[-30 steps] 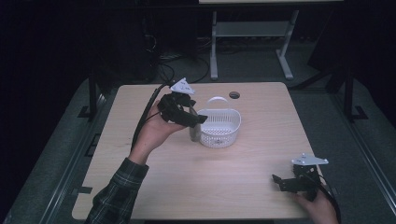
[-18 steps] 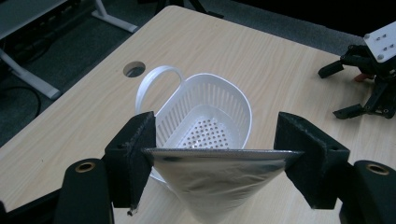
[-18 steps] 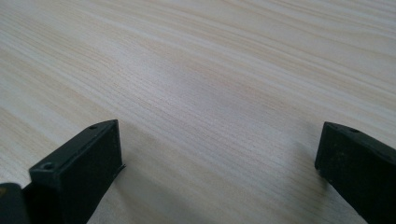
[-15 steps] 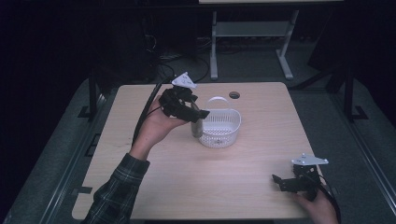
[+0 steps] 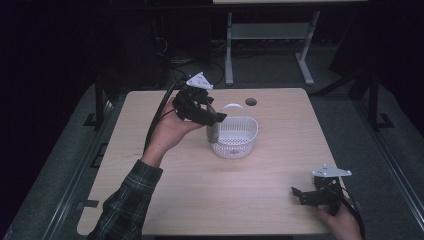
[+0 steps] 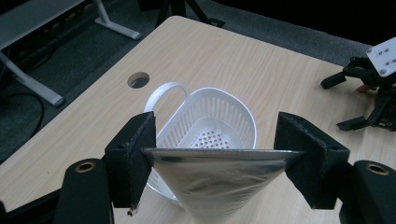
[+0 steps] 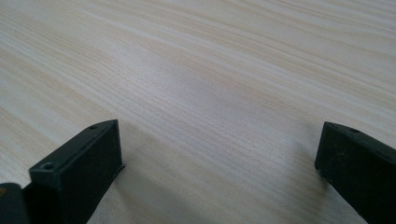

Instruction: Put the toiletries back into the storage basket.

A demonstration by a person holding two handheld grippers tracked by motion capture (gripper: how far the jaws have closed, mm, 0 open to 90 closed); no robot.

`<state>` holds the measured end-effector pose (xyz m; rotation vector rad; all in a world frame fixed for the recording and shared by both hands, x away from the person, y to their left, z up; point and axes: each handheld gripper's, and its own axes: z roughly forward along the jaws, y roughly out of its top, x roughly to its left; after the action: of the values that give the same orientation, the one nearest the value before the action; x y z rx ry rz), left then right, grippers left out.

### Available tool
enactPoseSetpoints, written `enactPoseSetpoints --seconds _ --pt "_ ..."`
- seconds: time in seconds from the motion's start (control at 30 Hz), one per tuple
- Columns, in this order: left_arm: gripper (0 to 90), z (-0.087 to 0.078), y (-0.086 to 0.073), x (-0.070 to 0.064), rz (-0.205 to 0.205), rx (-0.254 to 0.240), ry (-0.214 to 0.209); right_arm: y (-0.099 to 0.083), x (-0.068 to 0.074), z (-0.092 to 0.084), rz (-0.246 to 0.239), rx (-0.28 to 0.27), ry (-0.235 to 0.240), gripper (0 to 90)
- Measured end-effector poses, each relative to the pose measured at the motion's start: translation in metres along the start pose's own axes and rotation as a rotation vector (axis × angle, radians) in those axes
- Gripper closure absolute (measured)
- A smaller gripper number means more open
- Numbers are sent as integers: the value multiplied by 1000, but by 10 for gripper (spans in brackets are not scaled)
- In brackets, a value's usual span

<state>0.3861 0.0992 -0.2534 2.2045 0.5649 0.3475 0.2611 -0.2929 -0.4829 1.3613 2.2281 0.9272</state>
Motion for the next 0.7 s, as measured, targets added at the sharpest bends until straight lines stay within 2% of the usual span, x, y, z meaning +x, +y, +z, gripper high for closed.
enactPoseSetpoints --seconds 0.7 --pt "298 17 10 5 10 -9 21 0 0 0 0 0 0 0"
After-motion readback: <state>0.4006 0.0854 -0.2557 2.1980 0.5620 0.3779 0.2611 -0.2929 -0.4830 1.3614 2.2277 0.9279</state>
